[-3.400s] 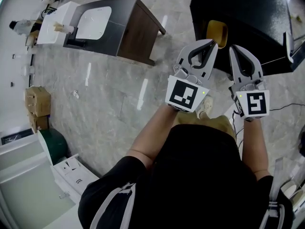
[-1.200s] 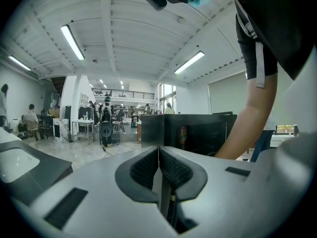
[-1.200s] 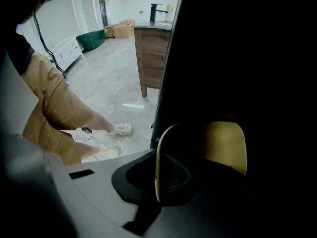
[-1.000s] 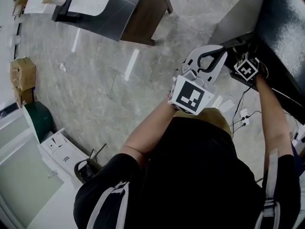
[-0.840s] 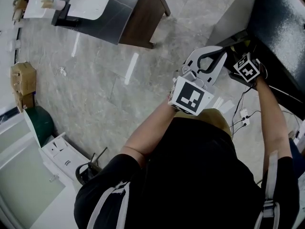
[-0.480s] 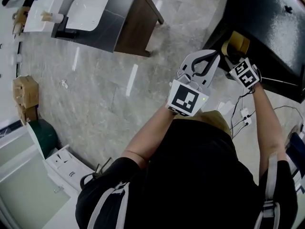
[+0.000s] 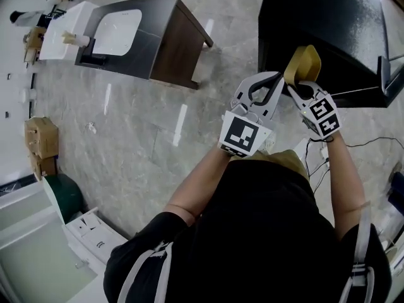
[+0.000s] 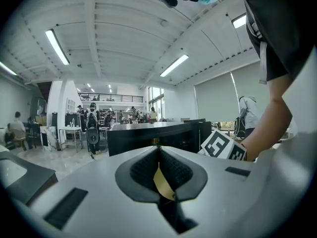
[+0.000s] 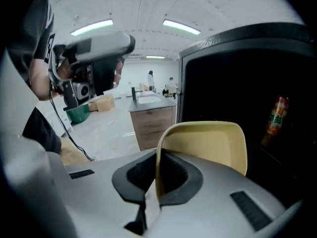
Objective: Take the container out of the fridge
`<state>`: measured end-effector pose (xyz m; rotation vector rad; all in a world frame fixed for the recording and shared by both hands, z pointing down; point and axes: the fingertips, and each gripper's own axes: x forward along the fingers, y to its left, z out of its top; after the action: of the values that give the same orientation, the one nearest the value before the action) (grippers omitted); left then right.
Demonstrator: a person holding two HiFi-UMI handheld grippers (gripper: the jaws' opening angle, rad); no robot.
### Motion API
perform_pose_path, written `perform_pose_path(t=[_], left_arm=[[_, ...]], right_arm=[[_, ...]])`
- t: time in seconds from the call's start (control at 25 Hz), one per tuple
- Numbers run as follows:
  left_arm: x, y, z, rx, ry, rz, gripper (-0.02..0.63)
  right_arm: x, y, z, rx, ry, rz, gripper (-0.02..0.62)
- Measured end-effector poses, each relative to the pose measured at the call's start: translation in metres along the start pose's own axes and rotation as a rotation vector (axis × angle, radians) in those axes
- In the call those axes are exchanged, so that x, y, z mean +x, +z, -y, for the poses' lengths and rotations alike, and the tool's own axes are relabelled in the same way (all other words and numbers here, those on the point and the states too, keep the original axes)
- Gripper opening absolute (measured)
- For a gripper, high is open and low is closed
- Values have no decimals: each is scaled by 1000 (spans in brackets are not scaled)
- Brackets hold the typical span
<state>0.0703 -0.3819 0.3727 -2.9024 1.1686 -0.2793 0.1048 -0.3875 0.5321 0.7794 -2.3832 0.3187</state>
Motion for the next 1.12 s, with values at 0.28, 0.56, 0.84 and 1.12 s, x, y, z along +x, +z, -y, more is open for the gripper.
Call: perform_pose_path(t=[0.28,0.56,0.84,1.12], left_arm=[[-14,20,33,31,0,27,25],[-23,49,56,66,-6,68,25],[-23,62,72,79,-27,84,25],[-26,79,72,63,-4,115,25]], right_arm=[[-63,25,-32,46,-38,186,37],[-125,62,-45,59,-90,367,37],[-166,85,-57,-3,-103,446,37],[-207,106,-54,-50,-196,567,37]])
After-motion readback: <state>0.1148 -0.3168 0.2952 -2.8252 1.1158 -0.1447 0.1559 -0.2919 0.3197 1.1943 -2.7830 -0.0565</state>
